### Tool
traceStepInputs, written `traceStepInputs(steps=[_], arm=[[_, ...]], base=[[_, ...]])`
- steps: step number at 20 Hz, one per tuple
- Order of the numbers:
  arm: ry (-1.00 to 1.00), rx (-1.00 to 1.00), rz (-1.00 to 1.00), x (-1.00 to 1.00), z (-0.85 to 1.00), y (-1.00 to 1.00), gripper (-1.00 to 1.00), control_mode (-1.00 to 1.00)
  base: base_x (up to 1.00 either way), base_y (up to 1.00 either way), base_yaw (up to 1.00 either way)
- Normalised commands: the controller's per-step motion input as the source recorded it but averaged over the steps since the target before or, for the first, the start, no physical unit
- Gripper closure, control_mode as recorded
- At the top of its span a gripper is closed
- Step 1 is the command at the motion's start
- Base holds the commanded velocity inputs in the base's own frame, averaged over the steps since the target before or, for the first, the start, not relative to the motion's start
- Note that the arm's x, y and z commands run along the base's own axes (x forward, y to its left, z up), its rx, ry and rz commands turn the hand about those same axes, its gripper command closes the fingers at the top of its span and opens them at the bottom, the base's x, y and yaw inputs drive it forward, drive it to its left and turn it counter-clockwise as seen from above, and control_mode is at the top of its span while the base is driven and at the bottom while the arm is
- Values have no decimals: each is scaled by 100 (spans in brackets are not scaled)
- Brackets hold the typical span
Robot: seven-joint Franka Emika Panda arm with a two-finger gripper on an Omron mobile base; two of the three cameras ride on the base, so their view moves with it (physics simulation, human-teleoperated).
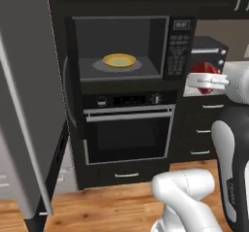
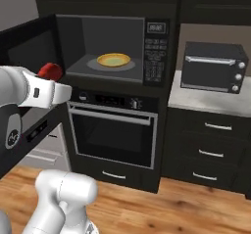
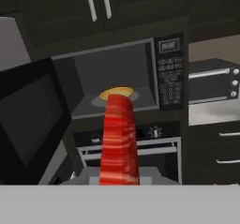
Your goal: Transport the steak from the fridge to the microwave and turn on the microwave.
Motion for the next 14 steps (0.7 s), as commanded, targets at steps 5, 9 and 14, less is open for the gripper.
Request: traceStepInputs(steps=[5,9,14], arm=[[0,0,0,0,0,0,100,100],[0,0,0,0,0,0,100,100],[0,0,0,0,0,0,100,100]], base=[[60,14,15],[56,16,9],[35,25,0]])
